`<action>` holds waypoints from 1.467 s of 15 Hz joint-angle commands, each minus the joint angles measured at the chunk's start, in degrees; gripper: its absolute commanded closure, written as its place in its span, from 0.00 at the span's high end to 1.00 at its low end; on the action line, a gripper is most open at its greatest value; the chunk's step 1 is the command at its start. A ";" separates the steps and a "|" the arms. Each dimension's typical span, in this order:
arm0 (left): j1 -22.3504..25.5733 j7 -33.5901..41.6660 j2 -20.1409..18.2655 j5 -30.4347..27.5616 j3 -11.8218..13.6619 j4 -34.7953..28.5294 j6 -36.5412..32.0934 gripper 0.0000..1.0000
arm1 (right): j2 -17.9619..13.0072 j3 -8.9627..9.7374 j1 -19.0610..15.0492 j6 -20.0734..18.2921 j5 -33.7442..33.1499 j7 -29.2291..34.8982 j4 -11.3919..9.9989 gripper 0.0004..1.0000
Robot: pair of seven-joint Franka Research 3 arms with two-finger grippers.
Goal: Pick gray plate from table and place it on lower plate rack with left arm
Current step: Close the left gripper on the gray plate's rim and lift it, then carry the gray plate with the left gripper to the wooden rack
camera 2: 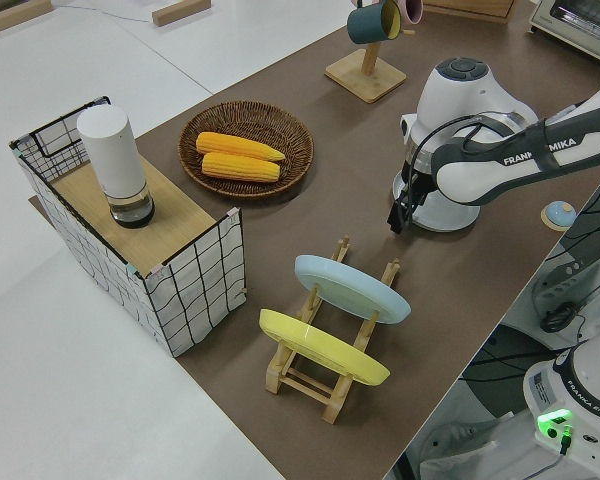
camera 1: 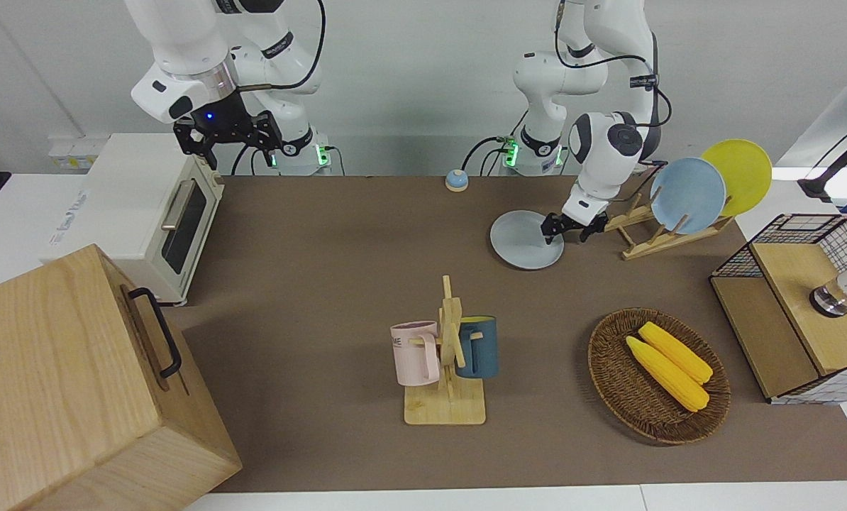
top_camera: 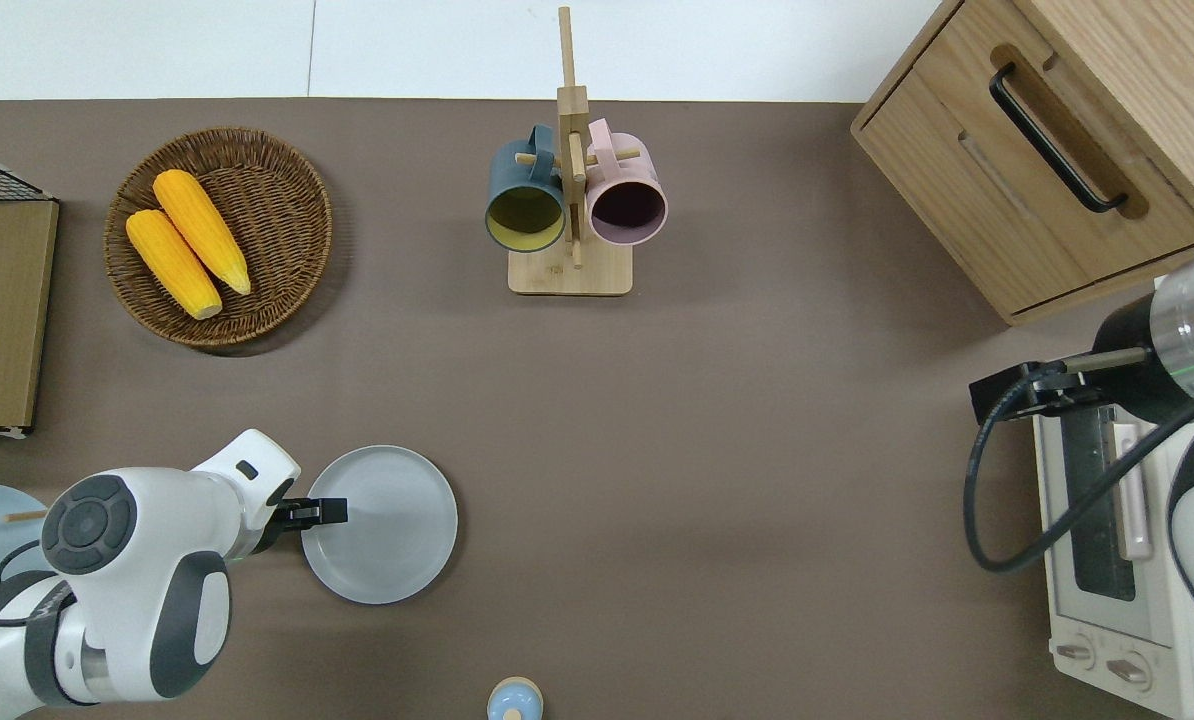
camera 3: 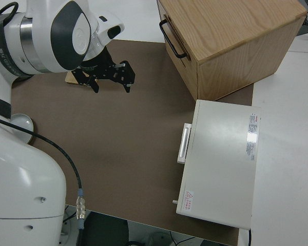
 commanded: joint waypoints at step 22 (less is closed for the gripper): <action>-0.64 -0.12 -2.16 0.51 0.29 12.02 -17.99 0.00 | -0.12 1.24 -1.44 -0.78 -0.37 0.68 0.46 0.98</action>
